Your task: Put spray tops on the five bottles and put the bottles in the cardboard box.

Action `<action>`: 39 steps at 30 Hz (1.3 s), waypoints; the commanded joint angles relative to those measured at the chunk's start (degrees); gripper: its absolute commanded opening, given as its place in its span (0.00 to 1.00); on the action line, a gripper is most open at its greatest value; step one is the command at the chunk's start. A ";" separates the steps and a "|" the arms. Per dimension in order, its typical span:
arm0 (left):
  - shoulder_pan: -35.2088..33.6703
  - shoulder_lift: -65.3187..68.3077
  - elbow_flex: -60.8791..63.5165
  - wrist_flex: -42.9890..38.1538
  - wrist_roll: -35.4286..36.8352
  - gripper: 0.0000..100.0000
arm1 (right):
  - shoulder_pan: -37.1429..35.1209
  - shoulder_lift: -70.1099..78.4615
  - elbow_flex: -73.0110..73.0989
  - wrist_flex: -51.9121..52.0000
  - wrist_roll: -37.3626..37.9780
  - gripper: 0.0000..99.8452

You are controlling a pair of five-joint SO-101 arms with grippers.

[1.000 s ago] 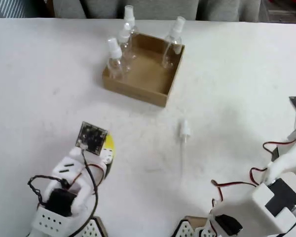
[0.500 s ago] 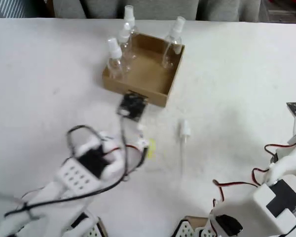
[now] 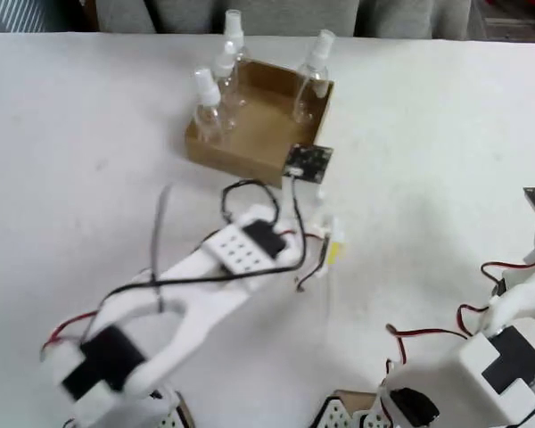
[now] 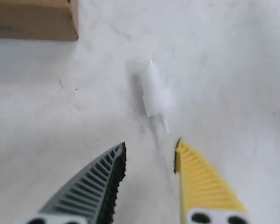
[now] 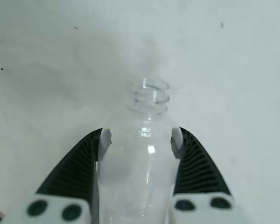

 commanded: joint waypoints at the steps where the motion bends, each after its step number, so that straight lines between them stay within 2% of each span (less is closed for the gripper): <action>1: 1.10 10.07 -12.57 -1.14 2.29 0.21 | 0.13 -2.86 0.26 -0.75 0.88 0.02; 10: -1.54 22.02 -22.86 -1.14 1.93 0.22 | 0.04 -2.95 6.59 -9.71 0.88 0.02; 18: -2.42 28.00 -25.85 -0.79 -0.09 0.22 | 0.04 -2.95 7.03 -10.24 0.88 0.02; 25: -2.33 35.30 -35.08 5.27 0.26 0.22 | -0.04 -2.95 7.03 -9.98 3.43 0.02; 29: -2.15 39.78 -41.93 12.31 0.26 0.22 | 0.31 -2.95 7.03 -9.89 4.13 0.02; 31: -1.63 41.27 -44.66 14.77 0.18 0.19 | 0.31 -2.95 7.03 -9.89 4.04 0.02; 34: -1.27 41.98 -45.98 15.74 -0.26 0.02 | 0.04 -2.95 7.03 -9.89 3.96 0.02; 35: -1.27 41.89 -46.07 15.82 -0.26 0.01 | -0.04 -2.95 7.03 -9.80 3.87 0.02; 37: -1.27 41.45 -45.80 16.35 -0.26 0.06 | -0.48 -3.21 7.03 -9.80 3.87 0.02; 39: -1.36 40.57 -45.80 17.67 -0.26 0.02 | -1.27 -3.47 7.03 -8.57 3.69 0.02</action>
